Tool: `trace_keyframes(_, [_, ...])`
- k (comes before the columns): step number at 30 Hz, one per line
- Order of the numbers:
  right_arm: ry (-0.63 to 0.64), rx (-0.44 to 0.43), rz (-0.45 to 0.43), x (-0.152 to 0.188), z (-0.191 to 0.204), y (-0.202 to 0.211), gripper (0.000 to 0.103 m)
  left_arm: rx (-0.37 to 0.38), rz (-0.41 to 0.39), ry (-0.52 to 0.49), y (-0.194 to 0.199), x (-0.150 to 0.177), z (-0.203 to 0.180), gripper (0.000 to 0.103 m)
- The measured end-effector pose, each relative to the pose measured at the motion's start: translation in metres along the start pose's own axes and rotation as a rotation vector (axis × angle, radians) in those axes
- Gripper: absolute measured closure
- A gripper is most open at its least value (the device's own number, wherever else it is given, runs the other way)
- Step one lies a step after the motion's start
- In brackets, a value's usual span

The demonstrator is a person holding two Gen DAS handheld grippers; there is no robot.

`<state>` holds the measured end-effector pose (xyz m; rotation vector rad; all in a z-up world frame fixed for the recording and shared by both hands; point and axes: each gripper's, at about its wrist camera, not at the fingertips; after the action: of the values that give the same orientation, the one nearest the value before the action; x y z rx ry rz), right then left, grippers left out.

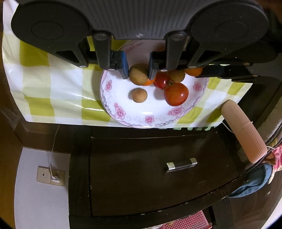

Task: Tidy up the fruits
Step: 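Carry the orange-red tomato and brown fruit to the plate with both tools, then open the left tool over the plate while the right tool releases the brown fruit, then withdraw both tools from the plate toward the red tomato and tangerine on the cloth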

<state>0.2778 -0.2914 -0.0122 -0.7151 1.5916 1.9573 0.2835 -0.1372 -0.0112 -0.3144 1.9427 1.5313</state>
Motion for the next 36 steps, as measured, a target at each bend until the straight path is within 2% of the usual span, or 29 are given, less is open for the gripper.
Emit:
trace_keyframes(7, [-0.053,-0.029,-0.014,-0.006,-0.006,0.003,0.074,0.004,-0.019,0.016,0.007,-0.004,0.003,0.052])
trace_keyframes(8, [-0.062,-0.036,-0.023,-0.007,-0.006,0.005,0.067,0.012,-0.021,0.014,0.008,-0.004,0.003,0.044])
trace_keyframes(9, [-0.074,-0.050,-0.034,-0.008,-0.006,0.008,0.061,0.020,-0.026,0.007,0.010,-0.004,0.001,0.040])
trace_keyframes(15, [-0.066,-0.056,-0.080,-0.015,0.001,0.022,0.059,0.018,-0.047,-0.056,0.018,-0.003,-0.013,0.038])
trace_keyframes(20, [-0.082,-0.033,-0.124,-0.019,-0.001,0.039,0.059,0.010,-0.051,-0.049,0.024,-0.001,-0.011,0.038])
trace_keyframes(26, [-0.077,0.011,-0.102,-0.014,-0.003,0.050,0.059,-0.003,-0.058,-0.052,0.038,0.004,-0.011,0.037])
trace_keyframes(36, [-0.076,0.031,-0.061,0.013,0.000,0.073,0.059,-0.004,-0.068,-0.071,0.063,0.019,-0.018,0.033])
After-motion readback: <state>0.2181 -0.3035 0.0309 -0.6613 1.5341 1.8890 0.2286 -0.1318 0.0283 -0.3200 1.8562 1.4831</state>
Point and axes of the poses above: each gripper's, at about its wrist camera, not at the fingertips, and y roughly against the way its jaws point, z to its left, x to its underside, and after that the axes turned 3 degrees about x, right-handed
